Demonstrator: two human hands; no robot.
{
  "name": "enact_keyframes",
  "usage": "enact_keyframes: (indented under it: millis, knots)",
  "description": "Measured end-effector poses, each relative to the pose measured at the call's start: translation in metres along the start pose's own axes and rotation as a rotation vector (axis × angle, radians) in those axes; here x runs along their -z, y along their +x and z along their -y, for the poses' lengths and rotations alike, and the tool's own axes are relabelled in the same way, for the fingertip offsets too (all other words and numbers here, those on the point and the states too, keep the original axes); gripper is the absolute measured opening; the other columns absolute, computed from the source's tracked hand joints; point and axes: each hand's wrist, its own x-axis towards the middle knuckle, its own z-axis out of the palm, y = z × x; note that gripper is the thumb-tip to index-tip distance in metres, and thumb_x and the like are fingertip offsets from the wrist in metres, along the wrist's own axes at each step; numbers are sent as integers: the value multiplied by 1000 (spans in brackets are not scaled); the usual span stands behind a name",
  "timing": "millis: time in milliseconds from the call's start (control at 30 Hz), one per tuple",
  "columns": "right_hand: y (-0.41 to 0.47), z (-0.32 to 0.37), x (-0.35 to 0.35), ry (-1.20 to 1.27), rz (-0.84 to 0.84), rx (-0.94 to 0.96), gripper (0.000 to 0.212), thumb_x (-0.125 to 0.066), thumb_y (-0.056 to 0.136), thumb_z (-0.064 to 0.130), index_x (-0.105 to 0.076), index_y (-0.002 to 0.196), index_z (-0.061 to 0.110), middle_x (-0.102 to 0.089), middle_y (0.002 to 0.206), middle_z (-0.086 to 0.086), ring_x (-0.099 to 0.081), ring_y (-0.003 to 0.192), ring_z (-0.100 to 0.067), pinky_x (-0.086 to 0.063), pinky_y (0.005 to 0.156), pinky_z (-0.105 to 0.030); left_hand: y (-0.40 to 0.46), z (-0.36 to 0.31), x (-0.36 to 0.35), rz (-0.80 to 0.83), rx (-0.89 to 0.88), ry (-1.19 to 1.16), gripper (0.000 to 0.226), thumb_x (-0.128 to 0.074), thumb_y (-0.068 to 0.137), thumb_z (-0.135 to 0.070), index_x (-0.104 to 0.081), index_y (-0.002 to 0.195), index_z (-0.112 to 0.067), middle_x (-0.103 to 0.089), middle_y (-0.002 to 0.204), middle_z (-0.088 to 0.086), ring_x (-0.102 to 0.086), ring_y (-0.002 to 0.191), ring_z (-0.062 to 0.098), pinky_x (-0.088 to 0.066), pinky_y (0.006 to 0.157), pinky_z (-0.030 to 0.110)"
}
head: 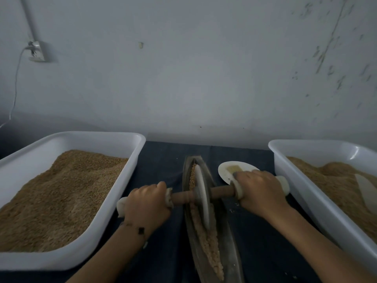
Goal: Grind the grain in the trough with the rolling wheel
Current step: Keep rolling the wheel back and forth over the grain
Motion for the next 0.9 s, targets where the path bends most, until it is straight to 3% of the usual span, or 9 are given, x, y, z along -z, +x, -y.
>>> enact_keyframes:
  millis: [133,300,467,500,567,633,767,900]
  knots:
    - [35,-12,-23,105,128,-135,14,-63,73,31,-51,77,28,-57,73,10,-47,65,-13,-28,53,-26,38,-1,-7,10,42,73,22,-51,85,-41,-38,74,-28,-42,63,-12,-46,59,9,-35,54,26]
    - [26,-16,-42,233,222,-259,11,-55,81,32,-58,90,26,-63,82,7,-59,75,-16,-44,60,-31,63,-14,0,-56,-42,247,27,-55,83,-43,-38,76,-23,-39,64,-9,-39,60,13,-31,62,28]
    - [-2,-7,-26,92,107,-180,31,-61,80,29,-59,111,24,-65,93,5,-60,83,-18,-47,68,-34,25,-13,6,-55,-34,154,24,-59,83,-38,-39,79,-25,-51,74,-9,-46,66,11,-33,65,26]
    - [-9,-3,-17,46,72,-147,32,-67,77,26,-60,108,21,-66,90,3,-60,79,-19,-47,67,-35,11,-13,11,-55,-41,138,24,-63,80,-37,-43,78,-24,-55,73,-8,-49,65,11,-34,64,26]
    - [-29,3,0,47,-73,-95,30,-81,58,12,-64,83,15,-62,70,-1,-57,61,-22,-45,53,-36,-18,-16,22,-65,-87,106,30,-78,63,-34,-51,71,-22,-56,62,-6,-51,54,13,-38,55,27]
    - [-53,5,11,82,-193,-50,34,-84,45,3,-60,66,15,-55,59,-1,-51,50,-21,-41,44,-34,-43,-18,34,-126,-160,54,41,-86,43,-29,-52,61,-19,-51,51,-4,-47,43,16,-36,45,29]
    - [-76,0,22,111,-227,9,30,-83,47,7,-61,65,17,-53,59,2,-48,49,-18,-41,44,-33,-61,-16,43,-206,-239,59,40,-83,35,-26,-50,56,-17,-46,49,-4,-45,39,19,-35,40,30]
    - [-57,3,16,113,-200,-5,35,-85,41,6,-58,61,17,-53,54,1,-49,46,-18,-39,41,-30,-40,-11,29,-190,-212,13,44,-86,33,-24,-48,54,-18,-46,45,-4,-44,36,17,-33,39,26]
